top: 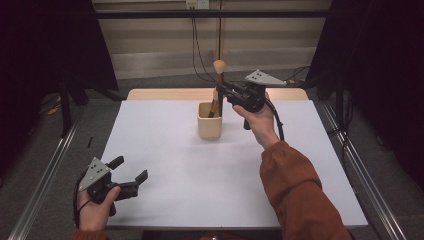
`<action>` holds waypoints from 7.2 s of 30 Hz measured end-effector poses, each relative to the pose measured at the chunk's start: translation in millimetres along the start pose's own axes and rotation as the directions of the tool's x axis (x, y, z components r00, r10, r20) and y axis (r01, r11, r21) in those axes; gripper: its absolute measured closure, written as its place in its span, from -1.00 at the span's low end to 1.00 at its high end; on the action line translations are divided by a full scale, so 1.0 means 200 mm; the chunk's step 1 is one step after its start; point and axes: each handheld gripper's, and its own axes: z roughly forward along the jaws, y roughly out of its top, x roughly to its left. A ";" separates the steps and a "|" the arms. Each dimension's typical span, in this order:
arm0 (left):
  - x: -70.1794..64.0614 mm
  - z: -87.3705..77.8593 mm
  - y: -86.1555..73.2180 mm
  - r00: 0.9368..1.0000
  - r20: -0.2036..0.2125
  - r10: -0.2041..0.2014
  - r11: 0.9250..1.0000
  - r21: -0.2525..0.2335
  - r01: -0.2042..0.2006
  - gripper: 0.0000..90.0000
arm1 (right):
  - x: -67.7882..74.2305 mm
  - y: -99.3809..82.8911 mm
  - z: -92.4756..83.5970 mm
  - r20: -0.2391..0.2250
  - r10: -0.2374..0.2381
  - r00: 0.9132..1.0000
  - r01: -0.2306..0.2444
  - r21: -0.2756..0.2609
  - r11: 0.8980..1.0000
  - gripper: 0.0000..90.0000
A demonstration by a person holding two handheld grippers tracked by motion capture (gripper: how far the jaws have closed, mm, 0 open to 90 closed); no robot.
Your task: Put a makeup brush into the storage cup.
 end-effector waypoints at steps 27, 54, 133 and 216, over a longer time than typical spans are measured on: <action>0.00 0.00 0.00 1.000 -0.003 -0.001 1.000 -0.004 0.001 -0.94 | -0.04 -0.09 0.15 0.053 -0.005 0.999 0.004 0.027 1.000 0.64; 0.01 -0.01 0.00 1.000 -0.002 0.006 1.000 0.001 -0.006 -0.94 | -0.05 -0.22 0.16 0.065 0.011 0.998 -0.013 0.043 0.999 0.64; 0.01 0.04 0.00 1.000 0.003 -0.001 1.000 0.021 0.001 -0.94 | -0.10 -0.47 -0.02 0.080 0.091 0.993 -0.102 0.144 0.984 -0.93; 0.00 0.00 0.00 1.000 0.001 -0.005 1.000 0.001 0.005 -0.94 | -0.08 -0.59 -0.85 0.253 0.018 0.967 -0.059 0.155 0.986 -0.99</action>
